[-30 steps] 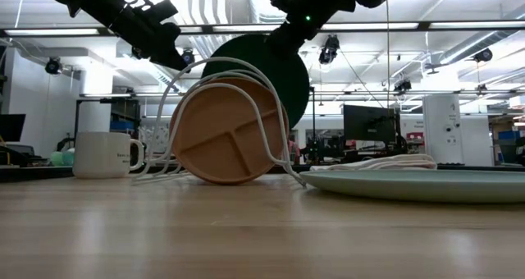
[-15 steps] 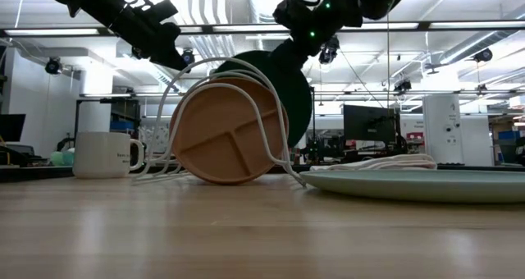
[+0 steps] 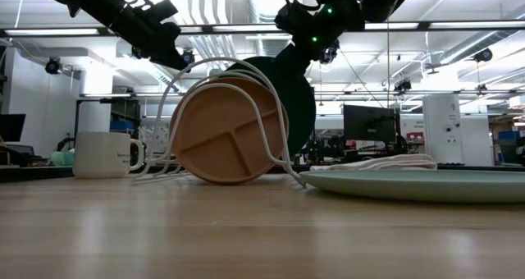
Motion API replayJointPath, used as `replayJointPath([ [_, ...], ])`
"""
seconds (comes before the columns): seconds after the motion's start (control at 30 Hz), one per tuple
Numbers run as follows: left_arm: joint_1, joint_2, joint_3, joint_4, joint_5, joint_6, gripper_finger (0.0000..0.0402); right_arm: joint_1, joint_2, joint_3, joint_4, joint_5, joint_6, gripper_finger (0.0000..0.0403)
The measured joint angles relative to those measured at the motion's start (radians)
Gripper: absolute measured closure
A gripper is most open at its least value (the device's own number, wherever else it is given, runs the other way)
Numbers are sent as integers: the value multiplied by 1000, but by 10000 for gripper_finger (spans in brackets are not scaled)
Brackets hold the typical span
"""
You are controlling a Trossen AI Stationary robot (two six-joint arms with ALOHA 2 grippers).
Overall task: Sort dishes
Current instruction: Put the green plate in the dish rack, then put the light blue plate in the dish rack
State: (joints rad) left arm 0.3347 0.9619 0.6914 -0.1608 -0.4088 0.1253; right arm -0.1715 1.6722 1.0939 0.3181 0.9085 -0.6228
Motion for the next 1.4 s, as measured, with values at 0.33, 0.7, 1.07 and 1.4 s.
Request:
replayJointPath([
  [0.33, 0, 0, 0, 0, 0, 0, 401, 1, 0, 0, -18, -9, 30, 376],
  [0.7, 0, 0, 0, -1, 0, 0, 401, 1, -1, 0, -106, -47, 118, 337],
  [1.07, 1, 0, 0, -20, -3, 1, 401, 1, -1, 8, -105, -44, 134, 328],
  [1.4, 7, 1, -1, -145, -294, -19, 401, 36, -2, 8, -105, 31, 194, 350],
])
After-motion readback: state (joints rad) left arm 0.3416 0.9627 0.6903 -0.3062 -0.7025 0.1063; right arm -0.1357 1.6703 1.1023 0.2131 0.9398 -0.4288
